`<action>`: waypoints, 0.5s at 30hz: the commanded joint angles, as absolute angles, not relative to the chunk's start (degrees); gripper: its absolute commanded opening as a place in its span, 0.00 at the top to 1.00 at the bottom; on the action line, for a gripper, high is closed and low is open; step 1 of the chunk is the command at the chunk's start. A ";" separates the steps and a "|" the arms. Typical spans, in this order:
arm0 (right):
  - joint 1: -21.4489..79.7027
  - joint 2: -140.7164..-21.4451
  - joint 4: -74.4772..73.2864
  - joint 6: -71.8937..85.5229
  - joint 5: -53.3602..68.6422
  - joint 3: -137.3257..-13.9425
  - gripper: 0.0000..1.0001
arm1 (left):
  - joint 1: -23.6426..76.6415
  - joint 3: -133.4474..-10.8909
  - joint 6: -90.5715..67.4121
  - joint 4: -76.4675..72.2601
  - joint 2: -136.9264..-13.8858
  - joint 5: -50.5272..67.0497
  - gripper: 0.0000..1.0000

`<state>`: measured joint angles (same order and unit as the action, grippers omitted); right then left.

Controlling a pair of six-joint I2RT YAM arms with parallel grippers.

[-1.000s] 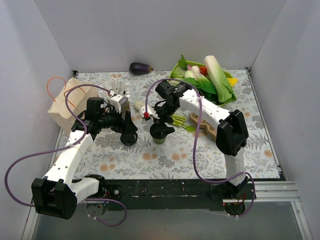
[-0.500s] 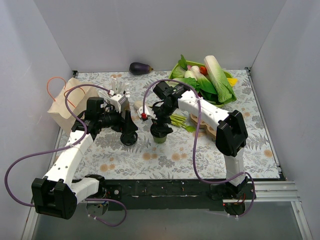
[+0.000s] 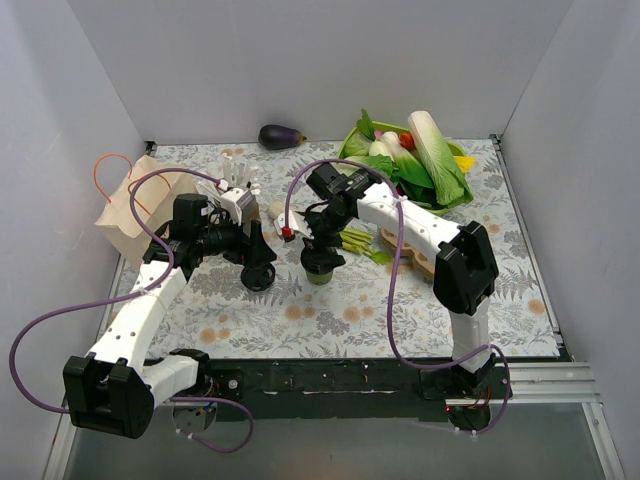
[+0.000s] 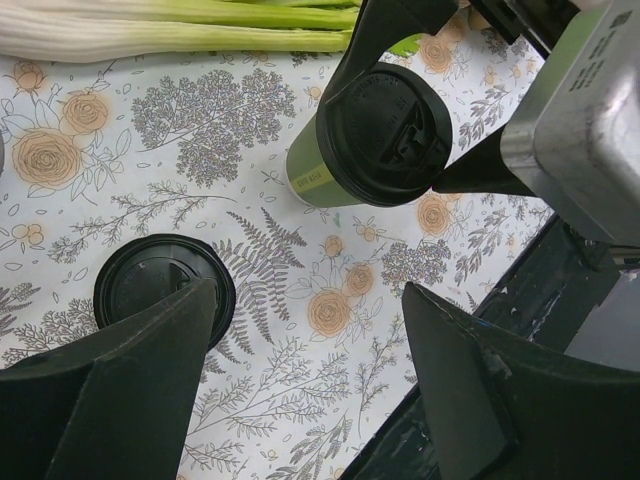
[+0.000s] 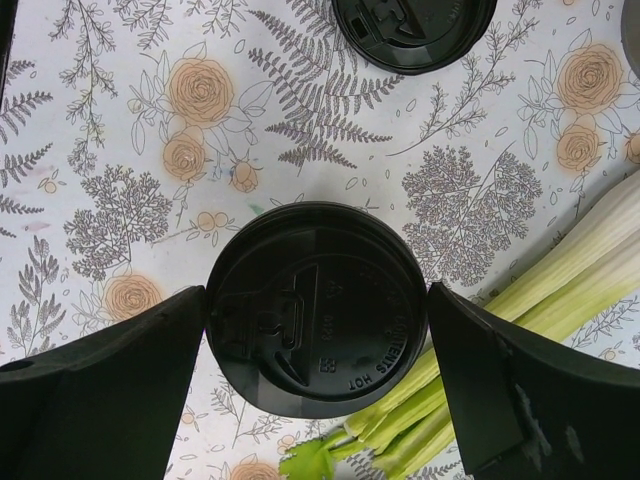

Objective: Pack the takeout coffee

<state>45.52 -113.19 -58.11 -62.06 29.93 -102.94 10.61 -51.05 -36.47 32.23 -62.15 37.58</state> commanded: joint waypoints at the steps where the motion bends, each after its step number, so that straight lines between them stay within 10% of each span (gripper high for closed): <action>1: 45.88 -109.95 -55.20 -60.65 29.27 -101.08 0.02 | 10.28 -50.63 -36.47 31.29 -60.91 38.76 0.24; 15: 45.70 -114.34 -61.96 -60.21 27.07 -105.02 0.18 | 10.20 -50.89 -36.91 31.11 -61.70 39.02 0.24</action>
